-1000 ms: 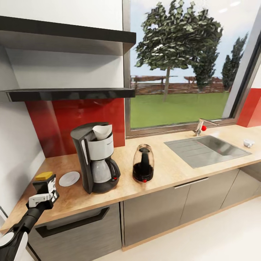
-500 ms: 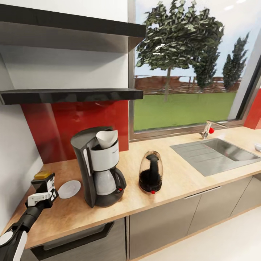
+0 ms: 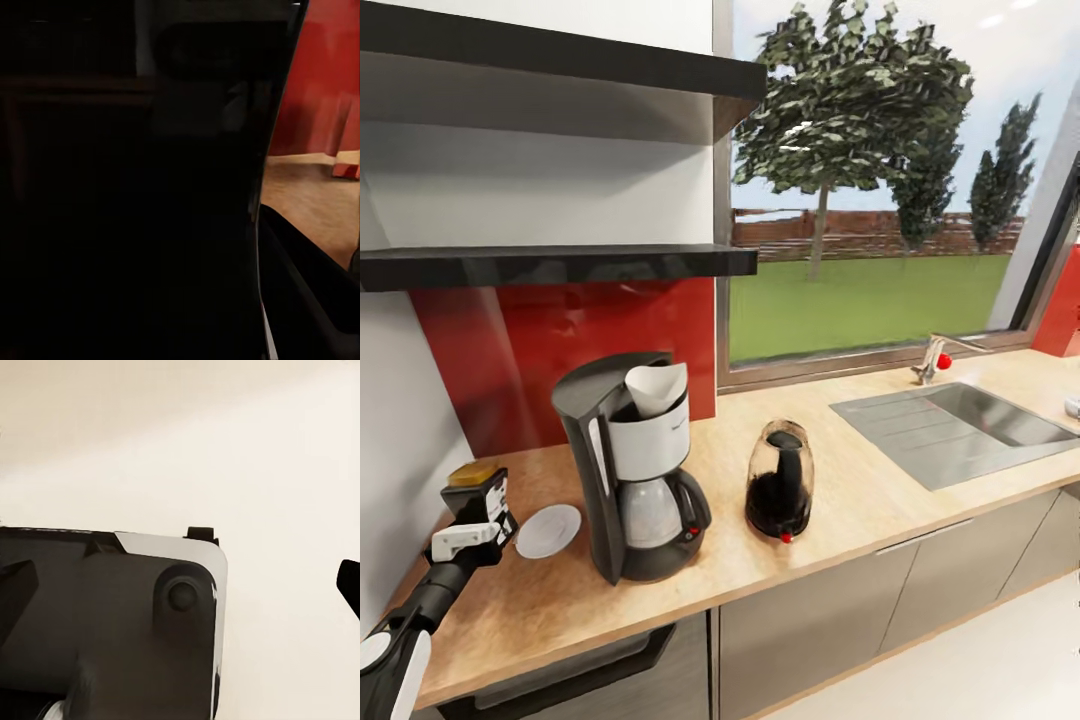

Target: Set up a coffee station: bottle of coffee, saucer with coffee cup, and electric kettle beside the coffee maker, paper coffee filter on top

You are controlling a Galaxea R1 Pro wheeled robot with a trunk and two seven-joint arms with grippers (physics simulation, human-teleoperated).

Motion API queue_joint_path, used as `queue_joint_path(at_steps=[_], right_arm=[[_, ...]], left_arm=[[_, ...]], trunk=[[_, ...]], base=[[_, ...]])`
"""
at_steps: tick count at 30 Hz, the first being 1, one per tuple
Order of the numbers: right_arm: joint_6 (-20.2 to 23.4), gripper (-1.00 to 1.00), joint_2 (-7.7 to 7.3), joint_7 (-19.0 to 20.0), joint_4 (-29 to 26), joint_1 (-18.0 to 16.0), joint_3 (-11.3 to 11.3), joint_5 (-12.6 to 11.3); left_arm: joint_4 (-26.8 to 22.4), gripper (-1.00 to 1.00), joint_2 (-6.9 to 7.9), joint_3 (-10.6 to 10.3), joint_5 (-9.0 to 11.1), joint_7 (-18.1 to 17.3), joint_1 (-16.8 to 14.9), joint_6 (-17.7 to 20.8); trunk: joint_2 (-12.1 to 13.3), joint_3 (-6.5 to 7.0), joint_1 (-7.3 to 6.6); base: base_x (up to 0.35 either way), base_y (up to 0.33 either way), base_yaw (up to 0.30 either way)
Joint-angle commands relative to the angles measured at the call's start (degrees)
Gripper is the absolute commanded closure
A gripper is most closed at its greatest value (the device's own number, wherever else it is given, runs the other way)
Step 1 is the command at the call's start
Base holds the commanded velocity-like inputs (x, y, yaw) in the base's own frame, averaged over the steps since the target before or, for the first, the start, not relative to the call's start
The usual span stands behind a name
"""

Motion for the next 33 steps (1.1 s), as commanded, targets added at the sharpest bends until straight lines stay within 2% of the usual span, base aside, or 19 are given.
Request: queue_joint_path(at_steps=[1, 6, 17, 21, 24, 25, 27, 33], right_arm=[[-0.2, -1.0, -0.02, 0.17, 0.08, -0.05, 0.48, -0.58], [-0.28, -1.0, -0.03, 0.09, 0.08, -0.05, 0.47, -0.61], [-0.23, -1.0, -0.21, 0.08, 0.08, -0.05, 0.41, -0.59], [-0.28, -1.0, -0.34, 0.08, 0.15, -0.05, 0.46, -0.56], [-0.25, -1.0, -0.03, 0.08, 1.13, -0.05, 0.45, -0.59], [-0.25, -1.0, -0.03, 0.08, 1.2, -0.05, 0.45, -0.59], [-0.23, -1.0, 0.12, 0.08, 0.89, -0.05, 0.44, -0.61], [-0.2, -1.0, 0.17, 0.08, 0.57, -0.05, 0.47, -0.63]], left_arm=[[0.04, 1.0, -0.01, 0.09, 0.11, -0.36, -0.04, -0.13], [0.03, 1.0, -0.01, 0.09, 0.08, -0.37, -0.06, -0.16], [0.03, 1.0, 0.26, 0.05, 0.04, -0.5, -0.05, -0.22], [0.03, 1.0, 0.24, 0.0, -0.1, -0.45, -0.06, -0.16], [1.01, 1.0, 1.03, -0.98, -0.83, -0.2, -1.04, -1.03], [1.33, 1.0, 1.03, -1.31, -1.1, -0.2, -1.36, -1.32], [1.97, 1.0, 0.48, -0.73, -1.38, -0.26, -1.93, -1.92], [0.7, 1.0, 0.03, 0.47, 0.42, -0.35, 0.04, -1.42]], trunk=[[-0.06, -0.05, 0.04], [-0.06, -0.05, 0.04], [-0.06, -0.05, 0.04], [-0.06, -0.05, 0.04], [-0.06, -0.05, 0.04], [-0.06, -0.05, 0.04], [-0.06, -0.05, 0.04], [-0.06, -0.05, 0.04]], base=[[0.223, 0.146, -0.158], [0.241, 0.155, -0.045], [0.03, 0.014, -0.002], [0.206, 0.0, 0.0], [0.0, 0.0, 0.0], [0.0, 0.0, 0.0], [0.0, 0.0, 0.0], [0.0, 0.0, 0.0]])
